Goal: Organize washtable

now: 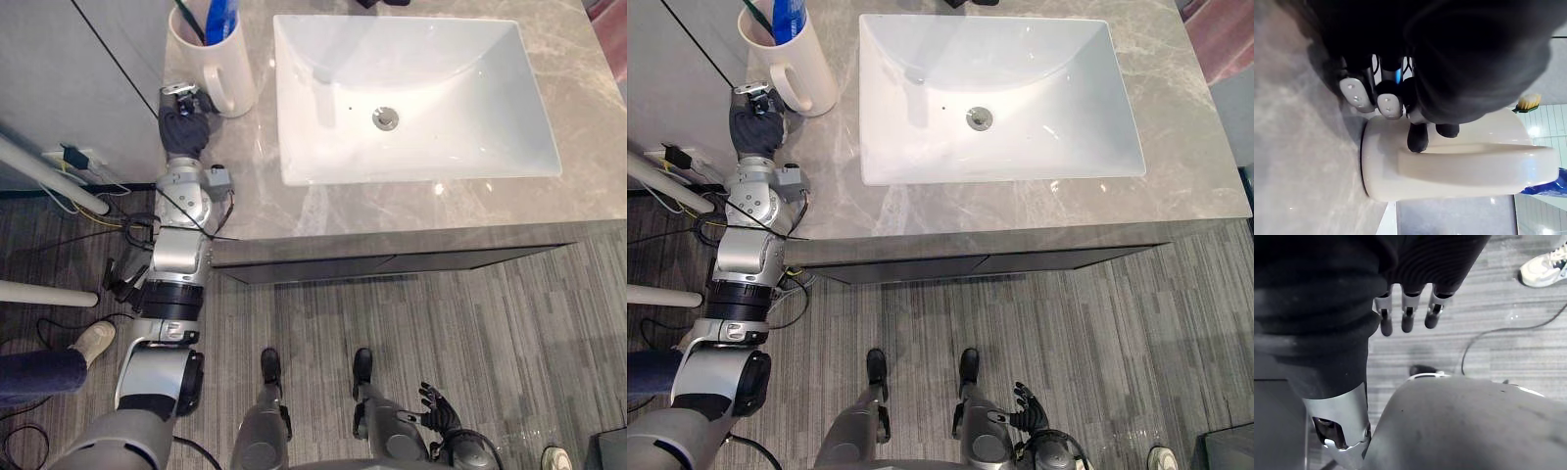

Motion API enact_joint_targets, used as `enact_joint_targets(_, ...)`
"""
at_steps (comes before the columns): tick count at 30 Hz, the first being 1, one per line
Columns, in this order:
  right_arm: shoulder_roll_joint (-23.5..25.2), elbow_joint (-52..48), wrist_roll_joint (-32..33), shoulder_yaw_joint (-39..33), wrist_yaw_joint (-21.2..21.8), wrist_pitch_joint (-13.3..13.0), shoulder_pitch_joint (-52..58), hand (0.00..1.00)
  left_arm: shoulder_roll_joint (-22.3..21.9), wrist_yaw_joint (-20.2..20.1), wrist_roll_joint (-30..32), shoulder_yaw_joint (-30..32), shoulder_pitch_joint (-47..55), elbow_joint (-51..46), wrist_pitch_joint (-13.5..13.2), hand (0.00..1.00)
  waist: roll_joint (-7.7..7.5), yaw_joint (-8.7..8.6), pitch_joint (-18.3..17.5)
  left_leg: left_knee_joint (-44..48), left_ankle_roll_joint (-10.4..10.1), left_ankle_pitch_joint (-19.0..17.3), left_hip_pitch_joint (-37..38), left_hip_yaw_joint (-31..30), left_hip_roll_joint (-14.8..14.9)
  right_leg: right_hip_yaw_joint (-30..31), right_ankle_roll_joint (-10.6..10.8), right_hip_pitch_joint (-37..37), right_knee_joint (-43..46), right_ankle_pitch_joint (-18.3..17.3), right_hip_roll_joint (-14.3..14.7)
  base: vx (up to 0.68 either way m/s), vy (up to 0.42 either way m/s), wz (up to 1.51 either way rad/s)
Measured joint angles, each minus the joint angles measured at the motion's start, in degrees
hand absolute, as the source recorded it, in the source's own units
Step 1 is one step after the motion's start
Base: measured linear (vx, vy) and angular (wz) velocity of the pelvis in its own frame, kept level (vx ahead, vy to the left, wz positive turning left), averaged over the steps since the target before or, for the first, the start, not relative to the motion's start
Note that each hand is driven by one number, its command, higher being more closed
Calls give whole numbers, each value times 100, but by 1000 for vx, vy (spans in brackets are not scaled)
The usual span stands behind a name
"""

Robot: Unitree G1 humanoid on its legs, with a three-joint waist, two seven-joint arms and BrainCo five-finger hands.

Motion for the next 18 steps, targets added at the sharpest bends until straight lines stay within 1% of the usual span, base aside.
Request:
enact_joint_targets(9,48,172,3,-41,-5,-51,-124,0,5,41,-70,-2,-75,-39,-2,100,-6,-1,4,-1,4,3,-29,0,-3,11,-2,-24,-2,7,2,2,-1,-1)
enact_joint_targets(12,39,173,1,-55,-10,-51,-134,0,-41,6,-71,-44,414,-569,-17,100,1,-7,8,-1,5,3,30,-5,-4,-7,-4,39,-13,5,6,0,0,0)
enact_joint_targets(14,28,172,0,-62,-9,-43,-139,0,-68,-61,-91,-152,783,-941,-97,100,15,1,8,-2,5,2,60,-14,-4,-18,-15,73,-13,-2,9,0,0,0)
enact_joint_targets(16,20,168,-2,-94,-1,-38,-139,0,-142,-236,-348,-237,1217,-1353,-187,100,41,9,2,-3,5,2,95,-26,-4,-42,-28,117,-13,-10,9,-15,-7,4)
enact_joint_targets(17,15,172,-7,-125,5,-31,-139,0,-238,-353,-540,-307,1547,-1605,-233,100,66,43,-9,-19,6,2,153,-29,-4,-64,-39,175,-11,-19,9,-11,-6,4)
enact_joint_targets(18,9,178,-10,-140,8,-28,-135,0,-283,-406,-599,-336,1685,-1689,-248,100,88,61,-21,-29,5,2,179,-29,-4,-70,-42,197,-12,-23,10,-8,-5,6)
